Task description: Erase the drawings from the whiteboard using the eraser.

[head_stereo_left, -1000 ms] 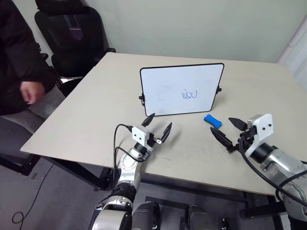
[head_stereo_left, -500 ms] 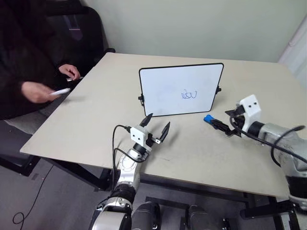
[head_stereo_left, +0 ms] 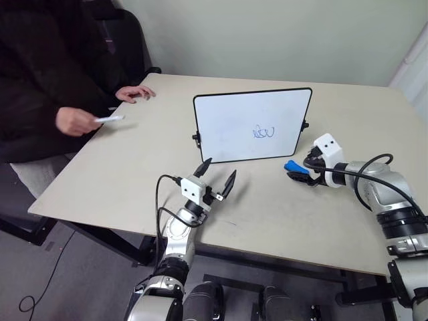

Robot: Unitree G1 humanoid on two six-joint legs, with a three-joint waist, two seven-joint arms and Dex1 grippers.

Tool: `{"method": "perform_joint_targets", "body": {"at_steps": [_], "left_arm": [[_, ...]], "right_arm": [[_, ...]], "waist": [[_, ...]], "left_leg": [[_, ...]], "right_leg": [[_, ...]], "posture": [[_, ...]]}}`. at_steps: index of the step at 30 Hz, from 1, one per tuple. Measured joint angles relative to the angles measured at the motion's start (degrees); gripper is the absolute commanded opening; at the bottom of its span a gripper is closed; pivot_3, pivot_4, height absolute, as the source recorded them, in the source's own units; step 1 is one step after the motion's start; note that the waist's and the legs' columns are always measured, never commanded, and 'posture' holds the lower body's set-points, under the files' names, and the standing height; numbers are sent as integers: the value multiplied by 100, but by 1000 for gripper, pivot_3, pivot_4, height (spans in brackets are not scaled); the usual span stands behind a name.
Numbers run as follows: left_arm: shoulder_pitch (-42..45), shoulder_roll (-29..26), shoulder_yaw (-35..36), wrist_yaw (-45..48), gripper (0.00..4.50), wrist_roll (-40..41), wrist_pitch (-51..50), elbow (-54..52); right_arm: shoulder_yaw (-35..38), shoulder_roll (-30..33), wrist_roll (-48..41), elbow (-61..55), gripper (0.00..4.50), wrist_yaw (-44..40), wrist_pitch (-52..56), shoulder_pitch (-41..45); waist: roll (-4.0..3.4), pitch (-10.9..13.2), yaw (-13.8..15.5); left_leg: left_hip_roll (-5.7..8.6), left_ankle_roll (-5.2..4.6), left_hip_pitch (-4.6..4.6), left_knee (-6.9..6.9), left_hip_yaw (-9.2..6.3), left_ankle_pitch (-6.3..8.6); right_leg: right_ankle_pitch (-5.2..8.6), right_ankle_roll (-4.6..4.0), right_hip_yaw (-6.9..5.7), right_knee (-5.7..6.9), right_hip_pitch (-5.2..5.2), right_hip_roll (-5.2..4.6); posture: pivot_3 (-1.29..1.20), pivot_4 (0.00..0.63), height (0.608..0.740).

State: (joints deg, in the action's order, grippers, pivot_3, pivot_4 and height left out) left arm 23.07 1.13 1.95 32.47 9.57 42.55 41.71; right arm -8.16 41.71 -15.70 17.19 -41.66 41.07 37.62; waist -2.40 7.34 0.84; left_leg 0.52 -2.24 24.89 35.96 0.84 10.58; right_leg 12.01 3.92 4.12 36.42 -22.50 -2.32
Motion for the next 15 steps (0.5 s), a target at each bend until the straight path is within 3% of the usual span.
{"method": "perform_joint_targets", "body": {"at_steps": [10,13,15], "left_arm": [[0,4,6,-6,4500,0,6,5],[-12,5,5,-11,4500,0,7,-8],[-28,7,4,-14,4500,0,3,-29]], "right_arm": [[-17,-53,347,356,4492,-373,-203,49],[-17,-56,421,418,3919,-436,-213,77],[-17,-61,457,419,3271,-498,-213,83]], "waist": [[0,1,-8],[0,0,-7],[0,1,-8]], "left_leg": [[0,3,-1,0,0,-1],[0,3,0,0,1,-1],[0,3,-1,0,0,-1]], "right_leg": [[0,-2,2,25,-5,0],[0,-2,7,24,-4,-1],[0,-2,7,24,-5,-1]], "posture": [[0,150,740],[0,150,740],[0,150,740]]}}
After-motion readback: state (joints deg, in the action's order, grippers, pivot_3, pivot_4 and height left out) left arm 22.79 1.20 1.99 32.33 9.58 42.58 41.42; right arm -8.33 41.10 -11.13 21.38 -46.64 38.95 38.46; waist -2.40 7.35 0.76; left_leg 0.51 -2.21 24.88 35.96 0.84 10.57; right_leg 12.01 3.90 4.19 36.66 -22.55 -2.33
